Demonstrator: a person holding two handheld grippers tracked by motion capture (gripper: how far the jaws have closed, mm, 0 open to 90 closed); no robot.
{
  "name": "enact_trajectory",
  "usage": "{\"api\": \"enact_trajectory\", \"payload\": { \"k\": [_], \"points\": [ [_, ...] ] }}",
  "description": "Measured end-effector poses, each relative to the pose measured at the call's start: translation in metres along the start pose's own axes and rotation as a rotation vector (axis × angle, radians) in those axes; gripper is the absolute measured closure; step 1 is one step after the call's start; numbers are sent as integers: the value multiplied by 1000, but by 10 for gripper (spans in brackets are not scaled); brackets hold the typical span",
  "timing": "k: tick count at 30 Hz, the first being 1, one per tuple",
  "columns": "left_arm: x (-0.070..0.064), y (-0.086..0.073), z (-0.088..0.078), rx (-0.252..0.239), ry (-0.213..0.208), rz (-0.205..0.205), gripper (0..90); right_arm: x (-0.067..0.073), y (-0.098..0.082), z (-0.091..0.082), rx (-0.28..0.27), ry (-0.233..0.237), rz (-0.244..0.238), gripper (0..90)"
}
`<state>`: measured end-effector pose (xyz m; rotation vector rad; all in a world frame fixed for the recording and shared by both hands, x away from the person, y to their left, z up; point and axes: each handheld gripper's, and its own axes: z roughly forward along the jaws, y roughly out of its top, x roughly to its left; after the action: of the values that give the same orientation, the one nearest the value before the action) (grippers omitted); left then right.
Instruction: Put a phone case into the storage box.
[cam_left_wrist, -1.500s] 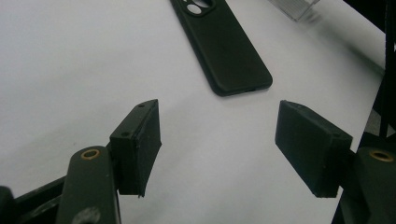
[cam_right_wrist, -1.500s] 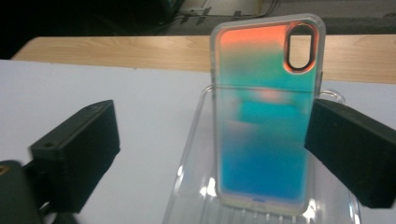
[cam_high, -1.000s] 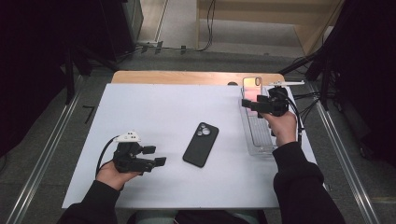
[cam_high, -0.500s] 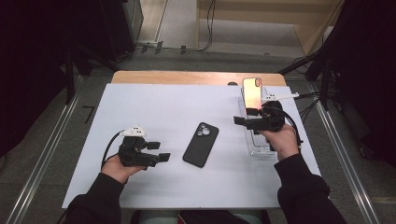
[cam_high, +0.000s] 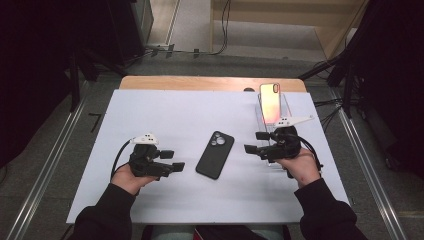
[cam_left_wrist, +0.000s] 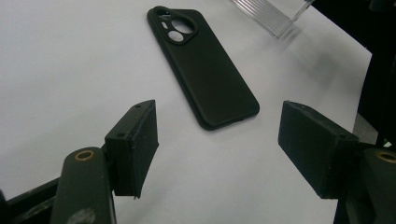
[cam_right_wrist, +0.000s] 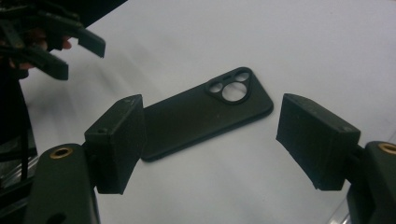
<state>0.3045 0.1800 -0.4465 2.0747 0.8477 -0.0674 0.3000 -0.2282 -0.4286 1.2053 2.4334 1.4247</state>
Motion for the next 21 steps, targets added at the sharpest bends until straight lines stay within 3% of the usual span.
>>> {"api": "enact_trajectory", "payload": {
  "k": [4, 15, 21],
  "points": [
    [1, 1, -1, 13, -13, -33, 277, 4, -10, -2, 7, 22, 3, 221],
    [-1, 0, -1, 12, -6, -21, 277, 13, -35, -10, 28, 32, -14, 221],
    [-2, 1, -3, 7, -13, -43, 277, 13, -44, -15, 32, 40, -16, 221]
  ]
}}
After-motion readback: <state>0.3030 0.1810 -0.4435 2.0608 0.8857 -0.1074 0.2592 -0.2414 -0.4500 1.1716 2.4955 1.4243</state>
